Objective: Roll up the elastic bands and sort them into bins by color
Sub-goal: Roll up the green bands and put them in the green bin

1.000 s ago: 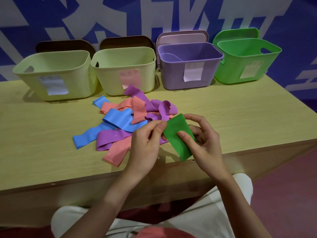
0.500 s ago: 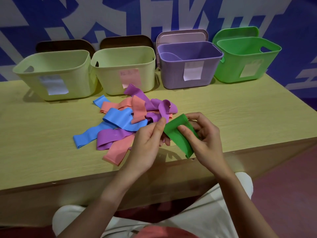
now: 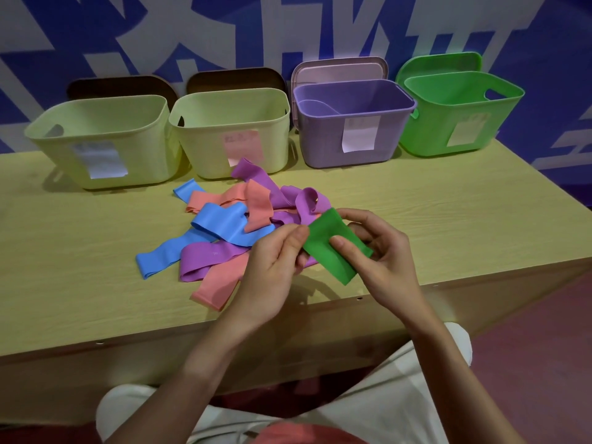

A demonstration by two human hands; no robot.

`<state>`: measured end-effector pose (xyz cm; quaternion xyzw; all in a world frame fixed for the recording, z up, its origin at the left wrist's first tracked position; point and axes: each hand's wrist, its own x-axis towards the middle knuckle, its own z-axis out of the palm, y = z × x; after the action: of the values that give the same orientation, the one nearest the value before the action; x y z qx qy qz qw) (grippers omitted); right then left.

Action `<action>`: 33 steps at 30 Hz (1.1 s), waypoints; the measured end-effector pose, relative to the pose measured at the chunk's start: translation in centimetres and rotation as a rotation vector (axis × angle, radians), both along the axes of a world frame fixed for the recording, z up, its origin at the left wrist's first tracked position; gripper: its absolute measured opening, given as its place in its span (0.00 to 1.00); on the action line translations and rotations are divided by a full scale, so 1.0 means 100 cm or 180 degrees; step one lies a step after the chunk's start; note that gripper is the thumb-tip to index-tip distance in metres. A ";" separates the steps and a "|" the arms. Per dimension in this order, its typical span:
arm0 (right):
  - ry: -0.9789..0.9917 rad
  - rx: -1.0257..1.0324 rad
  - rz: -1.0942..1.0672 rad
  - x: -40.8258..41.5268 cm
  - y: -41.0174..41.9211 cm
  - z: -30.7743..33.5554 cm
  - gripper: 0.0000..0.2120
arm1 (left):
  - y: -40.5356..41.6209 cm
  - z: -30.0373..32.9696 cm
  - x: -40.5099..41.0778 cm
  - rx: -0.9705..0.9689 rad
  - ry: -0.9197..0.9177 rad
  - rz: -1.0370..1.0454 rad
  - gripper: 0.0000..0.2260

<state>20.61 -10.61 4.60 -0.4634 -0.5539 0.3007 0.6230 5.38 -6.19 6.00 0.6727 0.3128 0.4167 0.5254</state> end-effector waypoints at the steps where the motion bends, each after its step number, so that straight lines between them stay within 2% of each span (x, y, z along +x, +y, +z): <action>1: -0.0014 0.0014 0.0064 0.001 0.000 0.002 0.12 | -0.002 0.002 0.001 -0.0228 -0.0138 -0.0170 0.15; 4: -0.0115 0.0068 0.0163 0.002 -0.002 0.007 0.10 | -0.005 0.005 0.003 -0.0599 -0.0345 -0.0327 0.16; 8: -0.0107 0.0043 0.0061 0.001 -0.003 0.007 0.06 | -0.004 0.003 0.003 -0.0517 -0.0147 -0.0369 0.18; 12: -0.0095 0.0011 0.0002 0.001 -0.003 0.004 0.06 | -0.003 -0.002 0.001 -0.0107 0.0162 -0.0173 0.19; 16: -0.0096 -0.0003 -0.0020 0.002 -0.003 0.002 0.05 | -0.005 -0.004 -0.003 0.0612 0.0530 -0.0117 0.10; 19: -0.0055 0.0015 -0.0042 0.000 -0.002 0.001 0.06 | -0.006 -0.003 0.000 0.0836 0.0719 0.0015 0.11; 23: 0.0256 0.0015 -0.0022 -0.002 -0.003 0.000 0.10 | -0.004 -0.008 0.005 0.0333 0.0397 0.0120 0.14; 26: 0.0320 0.0045 0.0002 0.002 -0.003 -0.002 0.15 | -0.003 -0.002 0.007 -0.0507 -0.0273 -0.0052 0.17; 29: 0.0307 0.0086 0.0085 0.003 -0.003 0.001 0.16 | -0.006 0.006 0.008 -0.1189 -0.0793 -0.0319 0.15; 33: 0.0252 0.0069 0.0207 0.002 -0.003 0.004 0.16 | -0.005 0.004 0.008 -0.1218 -0.0843 -0.0447 0.17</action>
<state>20.80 -10.90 5.03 -0.4261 -0.5468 0.3329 0.6393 6.20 -6.70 6.37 0.5206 0.2669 0.3968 0.7073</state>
